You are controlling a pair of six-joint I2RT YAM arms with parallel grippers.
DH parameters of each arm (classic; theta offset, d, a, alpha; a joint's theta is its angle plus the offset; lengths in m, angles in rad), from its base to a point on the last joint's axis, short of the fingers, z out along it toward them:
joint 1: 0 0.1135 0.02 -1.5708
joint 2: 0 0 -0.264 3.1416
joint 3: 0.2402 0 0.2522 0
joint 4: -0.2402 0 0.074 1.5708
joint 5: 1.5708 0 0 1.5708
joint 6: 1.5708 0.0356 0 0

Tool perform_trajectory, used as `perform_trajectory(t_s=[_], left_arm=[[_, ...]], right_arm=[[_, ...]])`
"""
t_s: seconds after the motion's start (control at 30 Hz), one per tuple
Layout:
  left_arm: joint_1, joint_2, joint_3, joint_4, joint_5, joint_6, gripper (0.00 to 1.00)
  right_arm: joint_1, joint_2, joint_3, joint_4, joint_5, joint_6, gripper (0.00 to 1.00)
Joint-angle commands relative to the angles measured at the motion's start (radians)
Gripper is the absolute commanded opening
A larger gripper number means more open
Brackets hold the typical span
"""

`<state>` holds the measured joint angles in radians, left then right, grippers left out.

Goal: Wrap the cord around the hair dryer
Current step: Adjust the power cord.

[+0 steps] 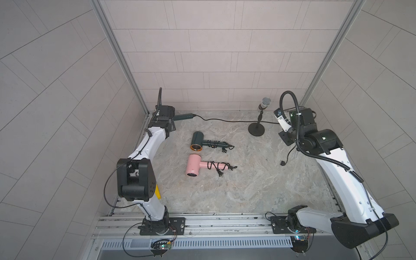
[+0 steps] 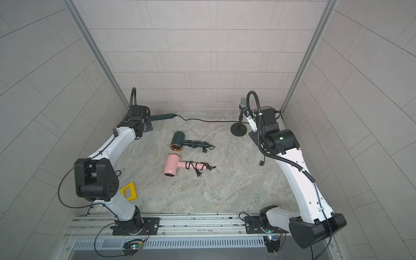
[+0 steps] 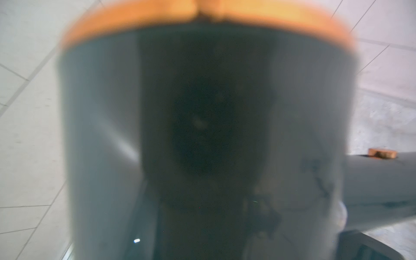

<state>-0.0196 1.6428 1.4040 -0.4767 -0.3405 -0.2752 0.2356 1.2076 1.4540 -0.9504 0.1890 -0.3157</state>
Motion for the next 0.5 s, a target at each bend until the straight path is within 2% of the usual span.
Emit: perform_trajectory(t_s=[0.0, 0.07, 0.13, 0.27, 0.33, 0.4, 0.47], left_arm=[[0.011, -0.105, 0.023, -0.031, 0.062, -0.009, 0.0], [0.007, -0.142, 0.034, -0.066, 0.15, -0.017, 0.0], [0.0, -0.174, 0.05, -0.105, 0.211, -0.021, 0.0], [-0.017, -0.229, 0.096, -0.19, 0.327, -0.019, 0.0], [-0.034, -0.251, 0.122, -0.23, 0.366, -0.013, 0.0], [-0.052, -0.272, 0.144, -0.261, 0.4, -0.017, 0.0], [-0.059, -0.293, 0.165, -0.276, 0.469, -0.043, 0.0]], right_arm=[[-0.035, -0.057, -0.119, 0.08, -0.28, 0.145, 0.02], [-0.062, -0.073, -0.232, 0.176, -0.426, 0.219, 0.08], [-0.062, -0.073, -0.308, 0.223, -0.497, 0.253, 0.13], [-0.062, -0.09, -0.399, 0.236, -0.556, 0.249, 0.44], [-0.062, -0.119, -0.415, 0.248, -0.574, 0.244, 0.54], [-0.062, -0.145, -0.421, 0.274, -0.61, 0.249, 0.6], [-0.063, -0.168, -0.438, 0.324, -0.657, 0.271, 0.61]])
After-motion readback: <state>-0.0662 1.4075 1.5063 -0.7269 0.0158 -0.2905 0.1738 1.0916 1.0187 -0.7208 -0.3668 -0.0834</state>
